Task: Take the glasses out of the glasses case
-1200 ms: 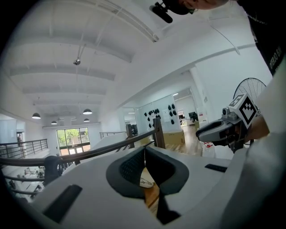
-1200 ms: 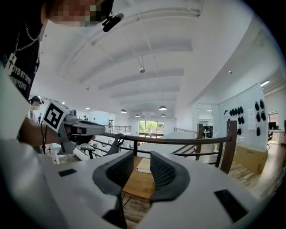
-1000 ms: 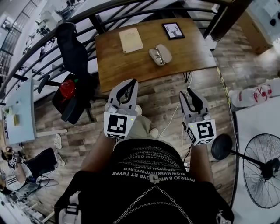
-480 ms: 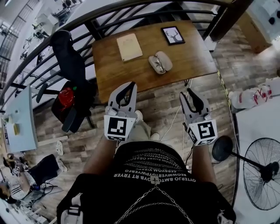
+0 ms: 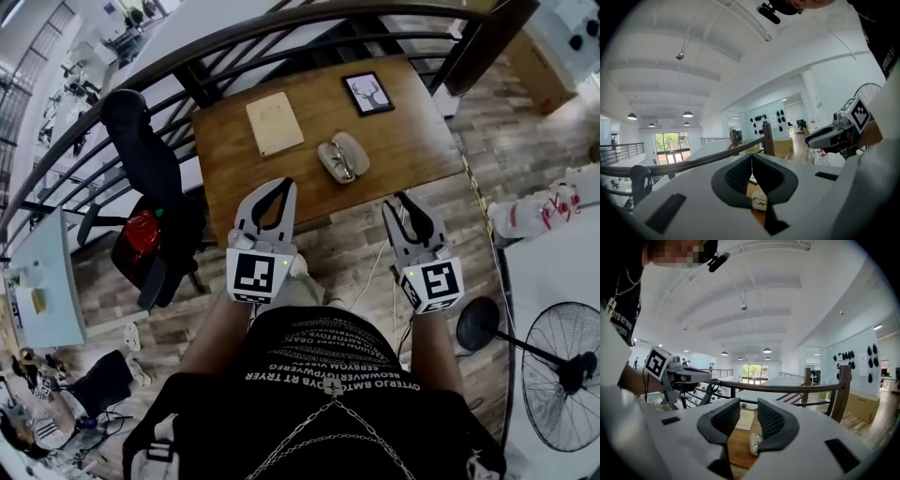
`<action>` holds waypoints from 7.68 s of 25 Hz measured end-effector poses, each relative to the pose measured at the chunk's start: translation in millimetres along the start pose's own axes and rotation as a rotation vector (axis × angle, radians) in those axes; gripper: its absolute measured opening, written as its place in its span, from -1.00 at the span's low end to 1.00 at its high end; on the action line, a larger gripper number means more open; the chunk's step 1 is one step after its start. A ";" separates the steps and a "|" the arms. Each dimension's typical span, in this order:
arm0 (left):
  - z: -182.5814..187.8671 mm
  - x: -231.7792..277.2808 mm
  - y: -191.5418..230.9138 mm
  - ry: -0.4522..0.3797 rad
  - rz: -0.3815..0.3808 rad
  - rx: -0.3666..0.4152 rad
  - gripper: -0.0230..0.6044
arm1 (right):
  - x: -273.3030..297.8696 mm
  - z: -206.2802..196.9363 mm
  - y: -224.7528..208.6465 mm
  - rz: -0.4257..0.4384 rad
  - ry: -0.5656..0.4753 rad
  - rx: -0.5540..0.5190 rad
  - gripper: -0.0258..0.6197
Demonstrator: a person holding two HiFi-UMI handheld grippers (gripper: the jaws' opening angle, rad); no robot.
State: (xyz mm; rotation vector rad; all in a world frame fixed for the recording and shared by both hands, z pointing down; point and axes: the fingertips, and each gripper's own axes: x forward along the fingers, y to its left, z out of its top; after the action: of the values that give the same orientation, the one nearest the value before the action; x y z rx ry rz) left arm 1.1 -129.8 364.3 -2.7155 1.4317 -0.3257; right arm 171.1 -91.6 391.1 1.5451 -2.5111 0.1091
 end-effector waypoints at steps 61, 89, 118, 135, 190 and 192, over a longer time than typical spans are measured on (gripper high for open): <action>-13.7 57.7 119.0 -0.040 -0.074 -0.042 -0.83 | 143.4 40.5 21.2 -0.010 0.000 0.032 -0.55; -33.1 189.2 125.8 0.008 -0.045 -0.087 -0.84 | 256.4 -47.0 -78.1 0.121 0.198 0.139 -0.57; -123.2 204.7 103.4 0.125 -0.082 -0.100 -0.83 | 287.4 -259.3 -58.6 0.208 0.563 0.252 -0.57; -165.5 212.7 103.5 0.215 -0.094 -0.094 -0.83 | 298.7 -342.6 -59.7 0.169 0.731 0.261 -0.59; -15.9 101.1 147.9 -0.009 -0.072 -0.007 -0.83 | 200.3 38.2 -19.9 0.078 -0.032 -0.007 -0.83; -4.0 99.0 148.2 -0.045 -0.075 -0.052 -0.83 | 193.8 50.4 -16.8 0.094 -0.063 0.016 -0.84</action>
State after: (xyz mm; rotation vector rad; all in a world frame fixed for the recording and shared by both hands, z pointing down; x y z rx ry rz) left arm -65.5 -295.1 362.5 -2.8039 1.3486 -0.2323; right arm 94.9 -277.2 379.9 1.4591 -2.6381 0.0959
